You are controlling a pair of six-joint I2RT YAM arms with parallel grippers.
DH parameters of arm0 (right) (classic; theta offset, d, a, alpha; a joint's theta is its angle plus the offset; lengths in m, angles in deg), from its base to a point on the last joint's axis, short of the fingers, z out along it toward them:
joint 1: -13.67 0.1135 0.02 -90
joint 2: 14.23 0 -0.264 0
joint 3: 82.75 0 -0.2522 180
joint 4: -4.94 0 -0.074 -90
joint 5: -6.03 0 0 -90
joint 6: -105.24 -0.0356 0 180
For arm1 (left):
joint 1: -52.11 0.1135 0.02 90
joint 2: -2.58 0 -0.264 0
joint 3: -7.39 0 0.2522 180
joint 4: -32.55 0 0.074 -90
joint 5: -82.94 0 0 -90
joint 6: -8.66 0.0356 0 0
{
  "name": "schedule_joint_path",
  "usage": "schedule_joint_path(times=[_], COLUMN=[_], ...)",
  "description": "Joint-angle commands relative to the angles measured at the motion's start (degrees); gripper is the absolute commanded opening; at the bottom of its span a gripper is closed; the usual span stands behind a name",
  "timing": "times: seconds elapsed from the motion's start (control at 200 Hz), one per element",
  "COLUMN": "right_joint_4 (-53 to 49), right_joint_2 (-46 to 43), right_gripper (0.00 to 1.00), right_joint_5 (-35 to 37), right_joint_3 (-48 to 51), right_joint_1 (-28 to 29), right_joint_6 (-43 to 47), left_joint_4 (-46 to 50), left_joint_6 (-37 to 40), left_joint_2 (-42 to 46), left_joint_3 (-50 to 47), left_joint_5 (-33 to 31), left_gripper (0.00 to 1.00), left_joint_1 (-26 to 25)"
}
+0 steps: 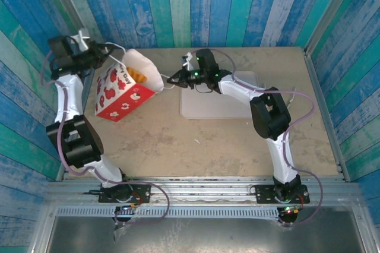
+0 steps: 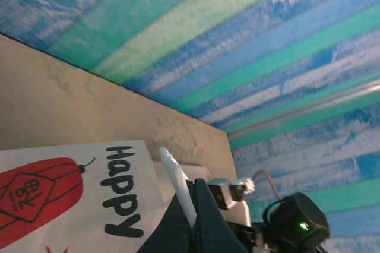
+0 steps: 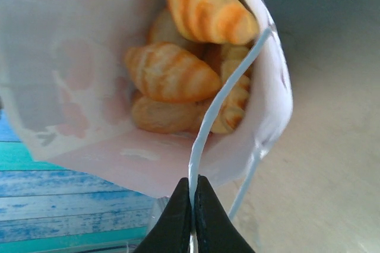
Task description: Take the fake bread out of the paper bag
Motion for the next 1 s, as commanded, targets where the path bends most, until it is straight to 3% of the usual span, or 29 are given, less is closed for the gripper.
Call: schedule_joint_path(times=[0.0, 0.456, 0.997], right_joint_4=[2.0, 4.2, -1.8], right_joint_2=[-5.2, -7.8, -8.9], right_gripper=[0.06, 0.07, 0.1], right_joint_5=[1.0, 4.0, 8.9], right_joint_3=[4.7, 19.1, 24.1], right_joint_1=[-2.0, -4.0, -4.5], right_joint_6=[2.3, 4.6, 10.9], left_joint_4=[-1.3, -1.4, -6.0], left_joint_6=[2.2, 4.8, 2.6], left_joint_2=[3.6, 0.8, 3.0], left_joint_3=[-0.7, -2.6, -11.5], left_joint_5=[-1.4, -5.0, -7.0], left_gripper=[0.0, 0.0, 0.0], left_joint_1=[-3.4, -15.2, -20.8])
